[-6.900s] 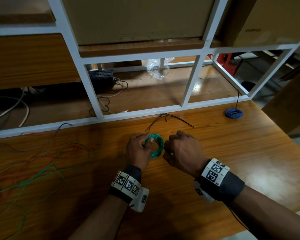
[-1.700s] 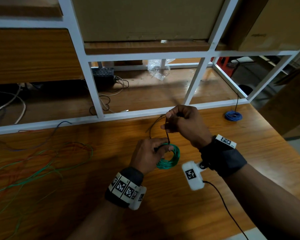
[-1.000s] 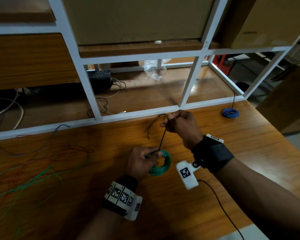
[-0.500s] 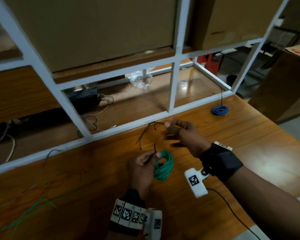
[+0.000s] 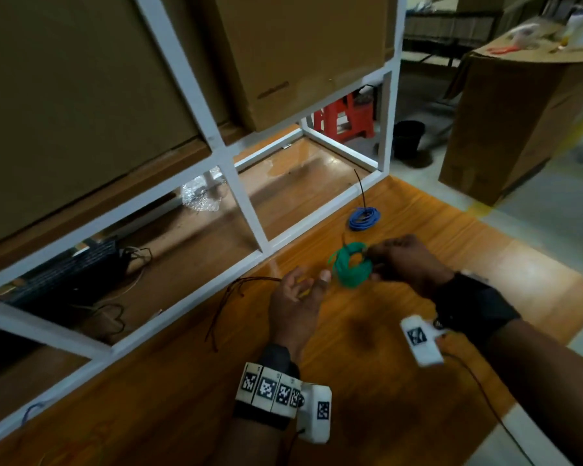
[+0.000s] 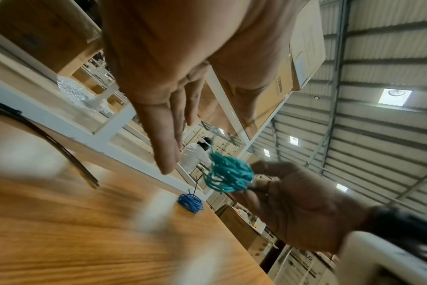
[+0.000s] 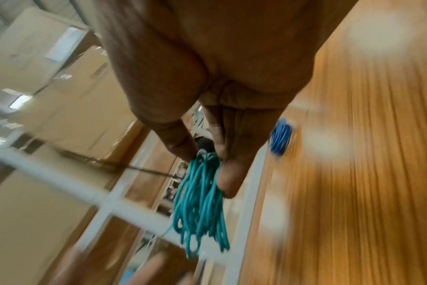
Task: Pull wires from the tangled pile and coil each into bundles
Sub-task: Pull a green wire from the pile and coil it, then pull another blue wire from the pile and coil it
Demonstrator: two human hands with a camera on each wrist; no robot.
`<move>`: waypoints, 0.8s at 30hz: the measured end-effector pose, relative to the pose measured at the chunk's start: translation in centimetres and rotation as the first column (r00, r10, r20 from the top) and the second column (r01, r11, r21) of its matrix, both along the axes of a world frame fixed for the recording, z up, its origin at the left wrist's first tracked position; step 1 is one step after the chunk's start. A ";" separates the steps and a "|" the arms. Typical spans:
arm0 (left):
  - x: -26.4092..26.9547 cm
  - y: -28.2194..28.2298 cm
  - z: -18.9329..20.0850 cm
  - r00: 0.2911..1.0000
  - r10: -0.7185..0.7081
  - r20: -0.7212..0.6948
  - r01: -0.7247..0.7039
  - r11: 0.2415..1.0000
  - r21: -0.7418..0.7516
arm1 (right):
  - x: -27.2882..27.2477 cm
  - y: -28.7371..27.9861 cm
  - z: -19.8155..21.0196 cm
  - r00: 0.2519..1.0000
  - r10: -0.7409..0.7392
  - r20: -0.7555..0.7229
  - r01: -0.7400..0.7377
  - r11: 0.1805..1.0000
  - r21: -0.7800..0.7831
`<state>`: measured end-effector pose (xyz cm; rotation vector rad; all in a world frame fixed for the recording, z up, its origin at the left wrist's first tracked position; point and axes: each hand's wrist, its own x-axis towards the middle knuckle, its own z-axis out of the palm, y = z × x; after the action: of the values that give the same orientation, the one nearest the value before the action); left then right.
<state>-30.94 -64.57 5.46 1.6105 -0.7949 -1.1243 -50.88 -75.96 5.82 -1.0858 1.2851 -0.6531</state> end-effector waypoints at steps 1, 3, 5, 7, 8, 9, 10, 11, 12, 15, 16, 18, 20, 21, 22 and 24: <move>-0.2 -0.3 -0.1 0.999 -0.001 0.032 0.000 1.000 0.015 | -1.1 -2.4 -0.4 0.994 -0.112 0.008 0.112 0.994 0.010; -0.1 -0.4 -0.7 0.996 -0.002 0.090 -0.002 0.999 0.045 | -3.0 -7.1 -1.4 0.948 -0.316 0.047 0.314 0.948 0.042; 0.4 0.0 -1.6 0.987 0.012 0.159 -0.025 0.996 0.084 | -4.2 -11.0 -2.8 0.889 -0.455 0.055 0.448 0.889 0.097; 1.2 0.7 -2.2 0.978 0.039 0.203 -0.064 0.991 0.121 | -5.0 -13.4 -4.6 0.866 -0.500 -0.009 0.496 0.856 0.146; 1.6 1.1 -2.5 0.976 0.054 0.211 -0.084 0.987 0.135 | -5.1 -14.1 -5.3 0.872 -0.487 -0.037 0.486 0.857 0.172; 2.0 1.4 -2.7 0.976 0.064 0.210 -0.096 0.985 0.146 | -5.1 -14.6 -6.3 0.882 -0.469 -0.040 0.466 0.860 0.206; 2.5 1.7 -2.8 0.976 0.071 0.206 -0.103 0.983 0.150 | -4.9 -14.8 -6.9 0.889 -0.458 -0.029 0.451 0.862 0.233; 2.9 2.0 -2.8 0.976 0.080 0.202 -0.112 0.982 0.153 | -4.7 -14.9 -7.5 0.893 -0.448 -0.039 0.444 0.865 0.235; 3.2 2.2 -2.8 0.977 0.094 0.194 -0.125 0.980 0.152 | -4.6 -15.1 -8.2 0.895 -0.440 -0.073 0.445 0.869 0.216; 4.3 2.8 -2.9 0.976 0.126 0.177 -0.151 0.979 0.137 | -4.4 -14.5 -8.8 0.889 -0.425 -0.168 0.447 0.886 0.125; 4.6 3.0 -2.9 0.976 0.131 0.176 -0.155 0.979 0.130 | -4.4 -13.8 -8.7 0.885 -0.417 -0.208 0.441 0.894 0.082; 5.1 3.8 -2.8 0.975 0.145 0.168 -0.166 0.979 0.120 | -3.6 -11.1 -7.9 0.876 -0.377 -0.302 0.390 0.921 -0.016; 5.5 5.3 -2.5 0.977 0.149 0.154 -0.167 0.980 0.111 | -1.6 -7.4 -7.0 0.915 -0.309 -0.259 0.301 0.951 -0.071; 5.8 6.3 -2.3 0.977 0.155 0.144 -0.171 0.980 0.101 | -0.1 -5.4 -6.8 0.943 -0.255 -0.211 0.243 0.967 -0.082; 6.3 7.6 -2.0 0.978 0.165 0.131 -0.177 0.980 0.091 | 1.6 -3.1 -6.4 0.965 -0.183 -0.187 0.171 0.982 -0.081; 7.9 10.8 -1.8 0.975 0.172 0.140 -0.181 0.982 0.057 | 5.5 1.9 -5.8 0.990 -0.032 -0.139 0.020 0.996 -0.087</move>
<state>-23.00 -53.74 3.67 1.7926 -0.6902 -0.9328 -45.34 -74.06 0.04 -1.2045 1.4045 -0.6657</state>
